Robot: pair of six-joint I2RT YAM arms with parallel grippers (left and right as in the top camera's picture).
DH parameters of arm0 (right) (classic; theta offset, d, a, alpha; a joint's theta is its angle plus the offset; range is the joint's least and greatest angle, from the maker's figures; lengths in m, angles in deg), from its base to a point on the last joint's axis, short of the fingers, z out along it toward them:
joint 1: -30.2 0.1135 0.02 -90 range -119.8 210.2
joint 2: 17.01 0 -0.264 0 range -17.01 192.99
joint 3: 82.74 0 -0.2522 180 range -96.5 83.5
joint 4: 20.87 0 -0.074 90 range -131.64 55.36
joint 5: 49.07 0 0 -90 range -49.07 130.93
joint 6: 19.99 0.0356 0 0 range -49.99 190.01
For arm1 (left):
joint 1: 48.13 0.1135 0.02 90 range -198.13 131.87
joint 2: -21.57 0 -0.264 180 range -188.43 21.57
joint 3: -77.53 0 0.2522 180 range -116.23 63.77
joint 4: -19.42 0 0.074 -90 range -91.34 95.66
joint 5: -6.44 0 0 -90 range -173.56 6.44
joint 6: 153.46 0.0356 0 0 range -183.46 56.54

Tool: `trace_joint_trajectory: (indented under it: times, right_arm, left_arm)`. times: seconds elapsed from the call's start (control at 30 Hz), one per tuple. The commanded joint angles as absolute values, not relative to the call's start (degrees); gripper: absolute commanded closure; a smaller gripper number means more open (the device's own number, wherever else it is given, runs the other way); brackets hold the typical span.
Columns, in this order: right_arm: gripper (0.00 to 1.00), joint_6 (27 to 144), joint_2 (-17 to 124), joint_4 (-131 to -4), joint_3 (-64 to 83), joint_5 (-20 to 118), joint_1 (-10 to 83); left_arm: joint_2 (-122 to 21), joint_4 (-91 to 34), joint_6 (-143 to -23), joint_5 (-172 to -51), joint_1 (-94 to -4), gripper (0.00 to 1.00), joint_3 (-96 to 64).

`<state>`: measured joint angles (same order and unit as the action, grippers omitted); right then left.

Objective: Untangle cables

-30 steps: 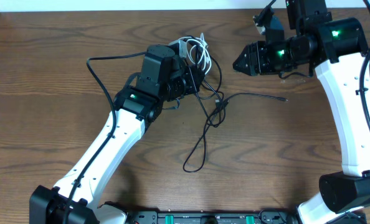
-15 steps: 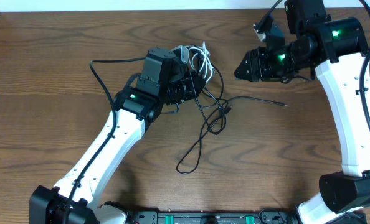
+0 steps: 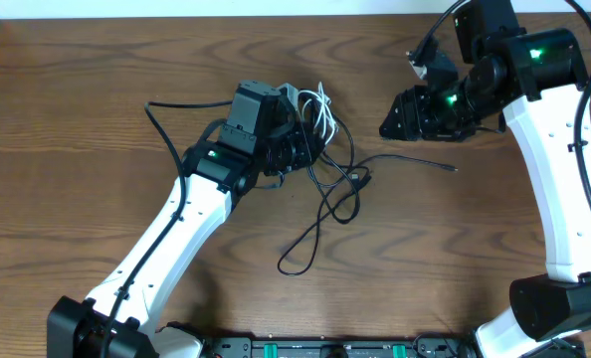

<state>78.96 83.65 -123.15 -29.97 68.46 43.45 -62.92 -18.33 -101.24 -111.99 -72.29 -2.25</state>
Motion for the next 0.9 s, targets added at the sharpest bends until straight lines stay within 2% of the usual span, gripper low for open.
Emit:
trace_joint_trajectory:
  times: [0.0, 0.87]
  right_arm:
    - [0.46, 79.14, 83.76, -124.15, -29.62, 67.92, 43.80]
    - [0.45, 77.65, 83.76, -127.21, -29.62, 65.25, 43.80]
  left_arm:
    - [-62.22, -19.05, -102.66, -113.02, -72.46, 0.92, -2.46]
    - [-62.24, -17.76, -104.30, -115.42, -72.46, 0.92, -2.46]
